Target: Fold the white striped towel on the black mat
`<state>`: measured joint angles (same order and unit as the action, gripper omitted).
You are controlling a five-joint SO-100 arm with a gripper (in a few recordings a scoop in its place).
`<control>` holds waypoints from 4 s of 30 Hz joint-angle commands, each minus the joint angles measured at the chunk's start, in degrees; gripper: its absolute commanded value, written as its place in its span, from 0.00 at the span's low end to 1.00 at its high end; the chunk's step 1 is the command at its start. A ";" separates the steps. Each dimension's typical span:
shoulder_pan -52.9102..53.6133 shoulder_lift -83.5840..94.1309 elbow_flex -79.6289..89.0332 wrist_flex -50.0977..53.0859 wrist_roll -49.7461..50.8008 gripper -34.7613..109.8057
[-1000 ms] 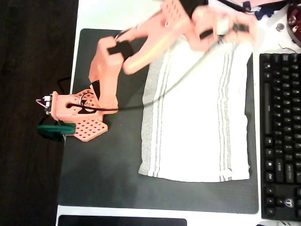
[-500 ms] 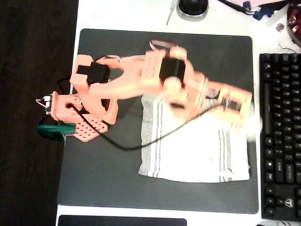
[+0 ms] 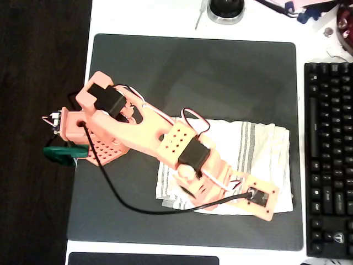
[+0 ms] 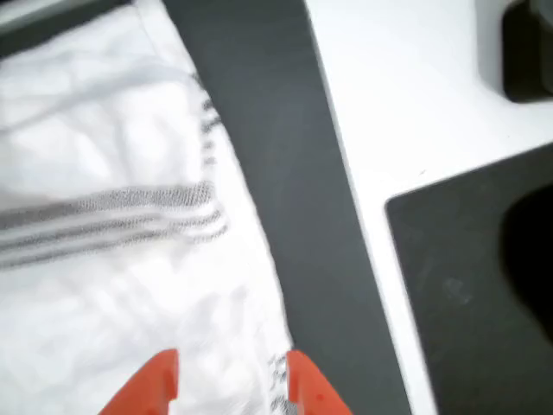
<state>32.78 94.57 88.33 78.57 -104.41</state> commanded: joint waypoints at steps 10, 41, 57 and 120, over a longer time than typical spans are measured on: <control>-7.73 5.27 3.16 -3.96 12.39 0.35; -8.96 -32.08 -20.48 -11.60 49.13 0.33; -13.45 -30.06 -27.69 -10.28 50.01 0.24; -5.01 69.35 61.88 7.38 34.19 0.33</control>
<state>24.87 160.75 147.74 85.25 -70.84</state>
